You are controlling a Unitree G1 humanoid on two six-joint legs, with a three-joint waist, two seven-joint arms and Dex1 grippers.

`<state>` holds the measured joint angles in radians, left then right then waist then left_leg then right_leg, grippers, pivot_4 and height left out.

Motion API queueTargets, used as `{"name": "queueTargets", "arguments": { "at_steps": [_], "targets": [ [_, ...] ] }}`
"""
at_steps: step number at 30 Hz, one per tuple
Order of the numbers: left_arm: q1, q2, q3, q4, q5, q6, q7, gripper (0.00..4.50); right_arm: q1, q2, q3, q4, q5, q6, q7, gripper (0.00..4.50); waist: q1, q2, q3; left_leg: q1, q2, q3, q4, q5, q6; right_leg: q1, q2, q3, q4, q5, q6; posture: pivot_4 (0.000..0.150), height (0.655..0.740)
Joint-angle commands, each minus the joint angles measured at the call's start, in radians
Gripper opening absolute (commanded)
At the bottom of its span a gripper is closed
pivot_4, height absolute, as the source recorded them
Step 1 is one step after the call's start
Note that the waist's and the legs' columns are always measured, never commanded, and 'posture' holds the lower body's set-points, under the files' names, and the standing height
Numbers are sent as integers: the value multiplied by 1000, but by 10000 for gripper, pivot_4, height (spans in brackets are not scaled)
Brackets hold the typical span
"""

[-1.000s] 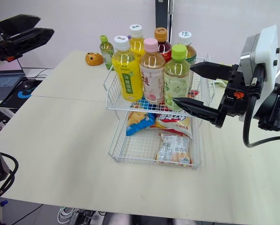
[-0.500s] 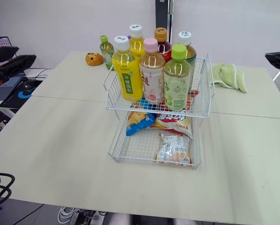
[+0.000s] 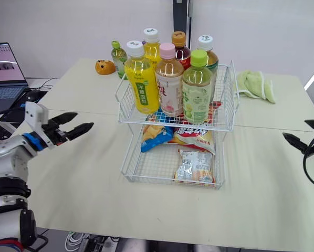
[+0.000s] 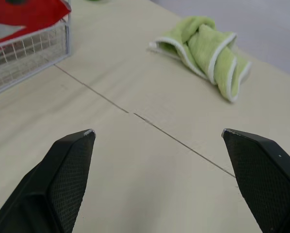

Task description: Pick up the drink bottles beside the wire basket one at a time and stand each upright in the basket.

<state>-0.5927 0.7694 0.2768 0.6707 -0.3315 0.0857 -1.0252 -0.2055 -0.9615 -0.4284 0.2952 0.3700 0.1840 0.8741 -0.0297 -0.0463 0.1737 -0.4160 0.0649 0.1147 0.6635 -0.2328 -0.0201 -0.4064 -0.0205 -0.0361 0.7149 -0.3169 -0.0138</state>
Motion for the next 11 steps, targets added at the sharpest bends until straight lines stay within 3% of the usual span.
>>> {"name": "queueTargets", "arguments": {
  "at_steps": [1,11],
  "targets": [
    [14,9,-4,-90,30,4,72,44694,16,27,-30,-10,-4,-40,-20,45000,0,0,0,0,0,0,0,0,0,0,0,0,0,0,0,1500,7400],
    [20,20,-1,-112,44,1,111,44694,-18,63,-11,-12,-9,-37,-36,45000,-1,1,0,1,0,0,0,0,0,1,0,0,0,0,0,1500,7400]
  ]
}}
